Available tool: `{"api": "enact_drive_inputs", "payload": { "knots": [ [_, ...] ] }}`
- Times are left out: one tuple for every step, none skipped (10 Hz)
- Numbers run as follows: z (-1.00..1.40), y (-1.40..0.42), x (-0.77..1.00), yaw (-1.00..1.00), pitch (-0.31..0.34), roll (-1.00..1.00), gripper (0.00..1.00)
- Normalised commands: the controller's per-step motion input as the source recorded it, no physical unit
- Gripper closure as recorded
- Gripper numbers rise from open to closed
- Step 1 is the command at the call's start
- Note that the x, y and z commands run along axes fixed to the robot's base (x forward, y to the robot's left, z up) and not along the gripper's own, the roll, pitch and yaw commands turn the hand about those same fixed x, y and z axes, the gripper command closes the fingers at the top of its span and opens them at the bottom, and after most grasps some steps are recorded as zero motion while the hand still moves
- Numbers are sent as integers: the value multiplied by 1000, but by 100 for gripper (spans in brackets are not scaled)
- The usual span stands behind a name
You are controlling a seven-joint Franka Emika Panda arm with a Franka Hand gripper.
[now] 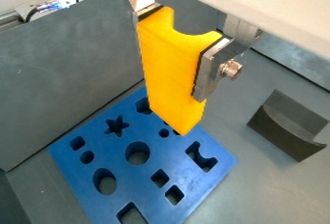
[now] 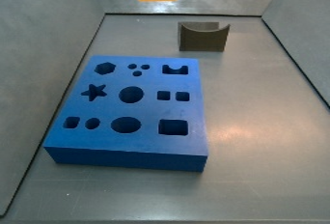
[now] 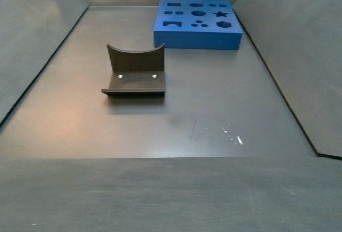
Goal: Insert the arch object.
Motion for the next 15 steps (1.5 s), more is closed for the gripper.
{"api": "enact_drive_inputs", "payload": {
  "knots": [
    [-803, 266, 246, -111, 47, -176, 100],
    [-880, 300, 309, -54, 30, -137, 100],
    [-923, 300, 200, -26, 9, -119, 100],
    [-917, 140, 14, -54, 0, -91, 100],
    [-720, 169, 20, -60, 0, -91, 100],
    [-677, 266, 11, -43, -71, -237, 100],
    [-603, 269, 29, -49, -83, -270, 100],
    [-543, 331, 80, -100, -51, -303, 100],
    [-566, 294, 177, -143, 0, -289, 100],
    [-431, 180, 234, -94, 30, -126, 100],
    [-363, 151, 220, -74, 57, -53, 100],
    [-331, 83, 140, -49, 23, -27, 100],
    [-334, 11, 174, -14, 26, -17, 100],
    [-374, 29, 206, -20, 21, -26, 100],
    [-409, 23, 217, 0, 29, 0, 100]
  ]
}}
